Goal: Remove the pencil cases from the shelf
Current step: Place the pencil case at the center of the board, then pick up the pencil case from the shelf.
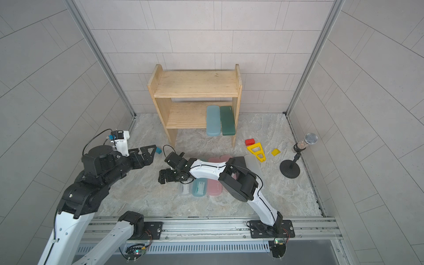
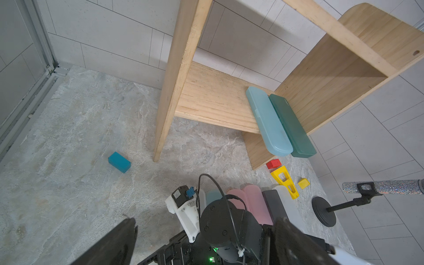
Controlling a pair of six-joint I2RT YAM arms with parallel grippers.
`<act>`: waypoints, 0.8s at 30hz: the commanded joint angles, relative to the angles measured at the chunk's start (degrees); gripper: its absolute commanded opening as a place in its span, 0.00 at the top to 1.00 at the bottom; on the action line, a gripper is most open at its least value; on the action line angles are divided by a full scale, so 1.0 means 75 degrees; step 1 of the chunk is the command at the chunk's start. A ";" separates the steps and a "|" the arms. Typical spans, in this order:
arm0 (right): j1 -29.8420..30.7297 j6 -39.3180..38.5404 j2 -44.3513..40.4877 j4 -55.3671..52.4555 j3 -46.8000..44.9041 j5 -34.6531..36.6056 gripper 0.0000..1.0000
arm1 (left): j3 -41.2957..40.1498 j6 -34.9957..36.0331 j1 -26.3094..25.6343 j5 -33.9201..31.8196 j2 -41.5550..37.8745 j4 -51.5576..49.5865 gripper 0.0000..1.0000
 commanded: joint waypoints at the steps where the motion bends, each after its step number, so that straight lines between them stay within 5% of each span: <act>1: -0.0004 -0.0420 -0.0410 -0.0554 -0.0087 0.0307 0.00 | -0.0084 -0.0073 0.0042 0.0161 -0.0035 0.0222 0.00; 10: -0.0214 -0.0765 -0.2193 -0.0575 -0.0584 0.0714 0.00 | 0.0285 -0.0660 0.0045 0.0994 0.0536 0.0932 0.00; 18: -0.1689 -0.2011 -0.5438 -0.2852 -0.2522 0.3328 0.00 | -0.0486 -0.2655 0.0101 0.3025 0.1965 0.3544 0.00; 24: -0.2837 -0.3013 -0.7601 -0.4898 -0.2692 0.4958 0.00 | -0.0837 -0.3750 -0.0257 0.2852 0.2670 0.4967 0.00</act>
